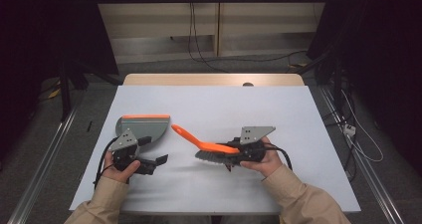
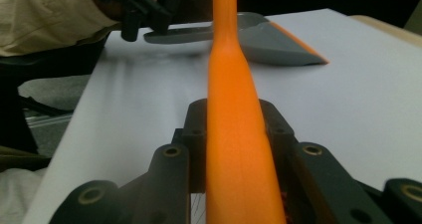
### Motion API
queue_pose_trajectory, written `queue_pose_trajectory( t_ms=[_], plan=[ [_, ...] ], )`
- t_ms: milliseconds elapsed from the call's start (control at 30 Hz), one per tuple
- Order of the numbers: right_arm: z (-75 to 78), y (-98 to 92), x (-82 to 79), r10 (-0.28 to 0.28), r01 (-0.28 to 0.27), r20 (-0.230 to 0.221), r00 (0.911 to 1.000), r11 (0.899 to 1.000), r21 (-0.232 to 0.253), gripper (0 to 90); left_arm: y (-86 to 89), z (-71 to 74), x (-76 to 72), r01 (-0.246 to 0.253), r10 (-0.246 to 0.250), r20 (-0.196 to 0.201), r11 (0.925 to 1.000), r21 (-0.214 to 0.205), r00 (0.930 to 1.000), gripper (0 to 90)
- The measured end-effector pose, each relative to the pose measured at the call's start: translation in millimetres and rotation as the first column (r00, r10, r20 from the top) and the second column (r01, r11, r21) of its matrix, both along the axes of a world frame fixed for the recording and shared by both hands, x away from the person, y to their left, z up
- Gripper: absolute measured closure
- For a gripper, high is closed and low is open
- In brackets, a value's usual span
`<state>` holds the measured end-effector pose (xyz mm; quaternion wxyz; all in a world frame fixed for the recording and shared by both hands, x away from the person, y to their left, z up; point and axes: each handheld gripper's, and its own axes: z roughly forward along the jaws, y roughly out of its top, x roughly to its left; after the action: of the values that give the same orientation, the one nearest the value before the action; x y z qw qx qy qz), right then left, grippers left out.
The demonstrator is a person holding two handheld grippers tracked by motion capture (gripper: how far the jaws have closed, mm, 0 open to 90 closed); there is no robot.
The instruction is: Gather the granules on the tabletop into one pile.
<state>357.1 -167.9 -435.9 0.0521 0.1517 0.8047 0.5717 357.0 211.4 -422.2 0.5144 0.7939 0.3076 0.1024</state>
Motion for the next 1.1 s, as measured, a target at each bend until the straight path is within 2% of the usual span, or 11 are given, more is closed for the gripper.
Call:
queue_pose_trajectory(
  t_ms=[67, 167, 233, 300, 533, 600, 800, 867, 933, 1033, 1100],
  plan=[
    [-6.7, 0.5, -5.1, 0.013, -0.013, -0.033, 0.9994, 1.0, 0.009, 71.3, 1.1, 0.0, 0.3, -0.002, 0.002, -0.001, 1.0, -0.004, 1.0, 4.7],
    [-16.4, 3.3, -5.8, 0.016, -0.018, -0.046, 0.9988, 0.999, -0.031, 71.3, 1.0, -0.1, 0.4, -0.003, 0.003, -0.002, 1.0, -0.004, 1.0, 4.7],
    [-20.5, 4.3, -2.4, 0.013, -0.014, -0.064, 0.9979, 1.0, -0.014, 71.3, 0.7, 0.2, 0.2, -0.001, 0.001, 0.001, 1.0, -0.004, 1.0, 4.7],
    [-20.6, 5.0, 2.0, 0.008, -0.009, -0.038, 0.9992, 1.0, -0.029, 71.3, 1.0, 0.2, 0.3, 0.0, 0.0, 0.001, 1.0, -0.004, 1.0, 4.7],
    [-21.8, 2.4, 15.8, -0.023, 0.022, -0.03, 0.9993, 1.0, -0.022, 71.4, 1.4, 0.1, 0.5, 0.001, -0.001, 0.002, 1.0, -0.003, 1.0, 4.7],
    [-21.5, 1.6, 16.8, -0.017, 0.017, -0.048, 0.9987, 1.0, -0.003, 71.3, 0.5, -0.3, 0.2, 0.002, -0.002, -0.001, 1.0, -0.004, 1.0, 4.7],
    [-7.8, -4.3, 17.5, -0.044, 0.046, -0.025, 0.9987, 0.997, 0.055, 71.3, 0.3, -0.3, 0.4, 0.004, -0.004, 0.001, 1.0, -0.001, 1.0, 4.7],
    [-1.6, -11.4, 21.3, -0.088, 0.089, -0.018, 0.9959, 0.993, 0.072, 71.3, 0.2, 0.0, 0.0, 0.002, -0.002, -0.001, 1.0, -0.004, 1.0, 4.7],
    [1.7, -20.2, 26.5, -0.148, 0.148, -0.011, 0.9889, 0.987, 0.061, 71.3, 0.3, 0.2, -0.2, 0.004, -0.004, 0.002, 1.0, -0.003, 1.0, 4.7],
    [0.3, -31.3, 33.5, -0.226, 0.227, -0.027, 0.9737, 0.974, 0.026, 71.3, -0.3, -0.4, -0.1, 0.007, -0.007, 0.001, 1.0, 0.0, 1.0, 4.7],
    [-2.1, -35.7, 36.9, -0.273, 0.272, -0.013, 0.962, 0.962, -0.03, 71.2, -0.6, -0.5, 0.0, 0.009, -0.009, 0.002, 1.0, 0.001, 1.0, 4.7]
  ],
)
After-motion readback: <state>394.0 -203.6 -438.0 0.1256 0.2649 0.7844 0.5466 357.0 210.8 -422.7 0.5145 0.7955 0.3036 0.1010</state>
